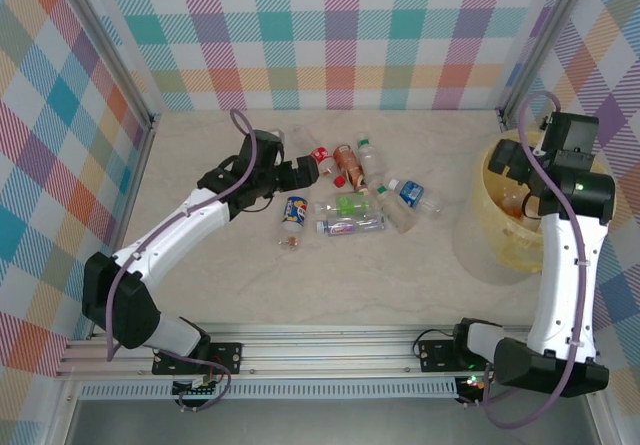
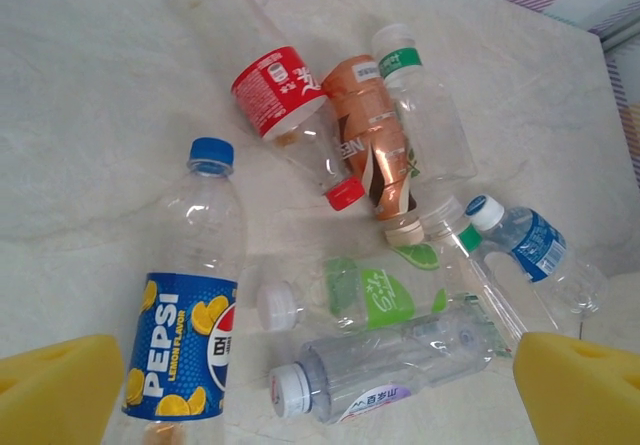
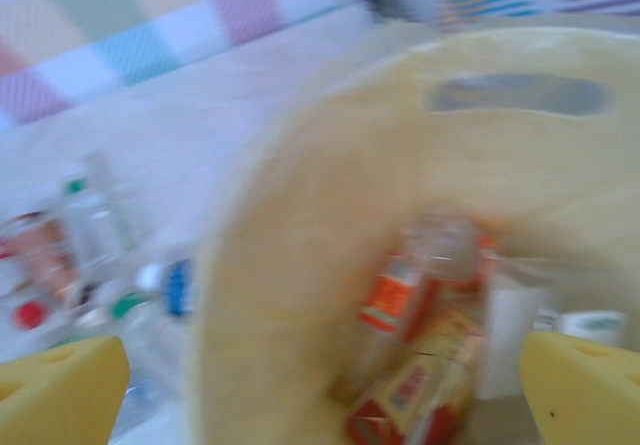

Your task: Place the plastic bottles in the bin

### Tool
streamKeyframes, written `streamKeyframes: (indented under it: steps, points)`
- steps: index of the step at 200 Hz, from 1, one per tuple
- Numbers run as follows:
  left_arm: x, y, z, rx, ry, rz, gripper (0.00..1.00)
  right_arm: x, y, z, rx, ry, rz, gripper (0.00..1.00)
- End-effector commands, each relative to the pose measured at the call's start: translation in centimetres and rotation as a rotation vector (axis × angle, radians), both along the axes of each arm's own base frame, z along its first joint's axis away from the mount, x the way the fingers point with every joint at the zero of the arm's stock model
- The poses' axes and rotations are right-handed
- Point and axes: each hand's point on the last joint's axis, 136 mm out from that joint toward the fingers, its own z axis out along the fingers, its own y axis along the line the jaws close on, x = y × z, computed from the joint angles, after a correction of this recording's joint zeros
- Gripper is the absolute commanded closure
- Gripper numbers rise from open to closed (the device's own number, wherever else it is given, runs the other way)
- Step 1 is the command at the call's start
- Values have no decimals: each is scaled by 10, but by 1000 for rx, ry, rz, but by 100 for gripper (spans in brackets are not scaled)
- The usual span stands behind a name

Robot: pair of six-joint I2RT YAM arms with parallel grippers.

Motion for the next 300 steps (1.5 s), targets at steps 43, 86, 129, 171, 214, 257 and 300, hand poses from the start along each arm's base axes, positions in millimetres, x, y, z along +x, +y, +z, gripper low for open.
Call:
streamKeyframes:
  steps: [43, 86, 129, 171, 214, 257, 300]
  points:
    - [-8, 25, -23, 18, 70, 104, 0, 36, 145, 5, 108, -28, 537, 0]
    - [-15, 38, -30, 33, 87, 142, 0, 61, 172, -55, -147, 184, 582, 0]
    - [-21, 61, -34, 36, 82, 248, 0, 75, 156, -120, -334, 430, 574, 2]
    - [-23, 67, -36, 0, 80, 280, 0, 89, 146, -172, -471, 591, 614, 5]
    - [-26, 69, -43, 9, 107, 287, 0, 104, 128, -209, -546, 726, 589, 16]
    - [-27, 70, -47, 24, 127, 293, 0, 116, 113, -245, -483, 803, 556, 21]
    - [-28, 71, -51, 35, 139, 297, 0, 119, 106, -275, -459, 870, 576, 23]
